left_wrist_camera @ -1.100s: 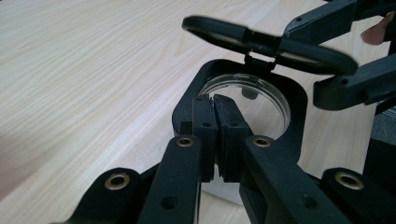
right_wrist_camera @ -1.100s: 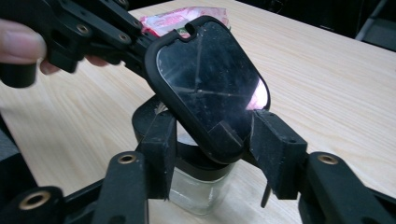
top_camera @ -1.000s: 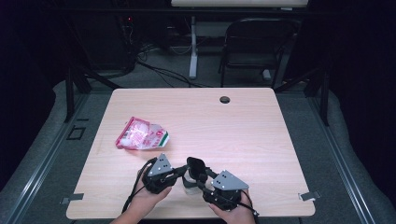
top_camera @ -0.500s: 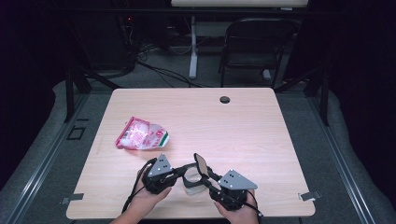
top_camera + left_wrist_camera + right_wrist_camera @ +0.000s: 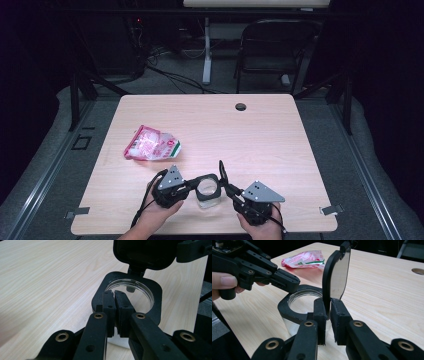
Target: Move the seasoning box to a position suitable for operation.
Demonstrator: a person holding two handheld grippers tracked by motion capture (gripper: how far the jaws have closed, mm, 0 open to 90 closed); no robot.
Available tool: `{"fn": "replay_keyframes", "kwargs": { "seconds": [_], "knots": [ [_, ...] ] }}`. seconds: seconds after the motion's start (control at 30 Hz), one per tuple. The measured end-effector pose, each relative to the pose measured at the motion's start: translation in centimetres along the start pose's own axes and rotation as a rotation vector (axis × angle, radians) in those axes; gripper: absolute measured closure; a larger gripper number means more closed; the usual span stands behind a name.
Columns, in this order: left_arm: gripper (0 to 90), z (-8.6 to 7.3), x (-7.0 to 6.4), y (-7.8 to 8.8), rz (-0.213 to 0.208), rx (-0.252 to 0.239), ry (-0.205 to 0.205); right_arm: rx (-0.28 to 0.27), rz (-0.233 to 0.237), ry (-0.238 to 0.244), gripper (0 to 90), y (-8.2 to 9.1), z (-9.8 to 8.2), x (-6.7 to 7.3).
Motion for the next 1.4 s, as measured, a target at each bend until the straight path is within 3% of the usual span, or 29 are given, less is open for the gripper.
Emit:
{"fn": "replay_keyframes", "kwargs": {
  "seconds": [0.17,0.33,0.53,0.7,0.83,1.0,1.4],
  "knots": [
    [87.3,0.0,-0.1,0.0,-0.002,-0.001,-0.008,0.003,-0.001,-0.034,83.2,0.2,0.0,-0.5],
    [86.9,0.0,-0.1,0.0,-0.003,-0.002,-0.006,0.008,-0.01,-0.055,76.5,-0.4,-0.4,-0.7],
    [82.9,0.1,0.0,0.2,0.021,-0.007,-0.017,0.024,-0.026,-0.044,80.7,-1.2,-0.4,-0.6],
    [79.6,-0.2,0.8,0.7,0.039,-0.028,0.028,0.026,-0.016,-0.055,82.1,-1.4,-0.3,-1.0],
    [72.3,-0.6,0.9,0.7,0.033,-0.026,0.043,0.022,0.025,-0.09,83.5,-1.7,-0.1,-1.7],
    [65.5,-0.9,0.7,0.6,0.026,-0.029,0.037,0.016,0.039,-0.098,84.3,-2.2,0.1,-2.4],
    [63.6,-1.1,0.3,0.7,0.008,-0.046,0.03,0.021,0.046,-0.12,79.5,-3.8,0.3,-3.9]
  ]
}}
Point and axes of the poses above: each handheld gripper's, and its own axes: y roughly backward along the jaws, z roughly out of its top, x roughly to its left, the point moved 3 cm from there along -y, roughly forward along the jaws, and after that the axes turned 8 degrees about -y, right-handed, at the moved point
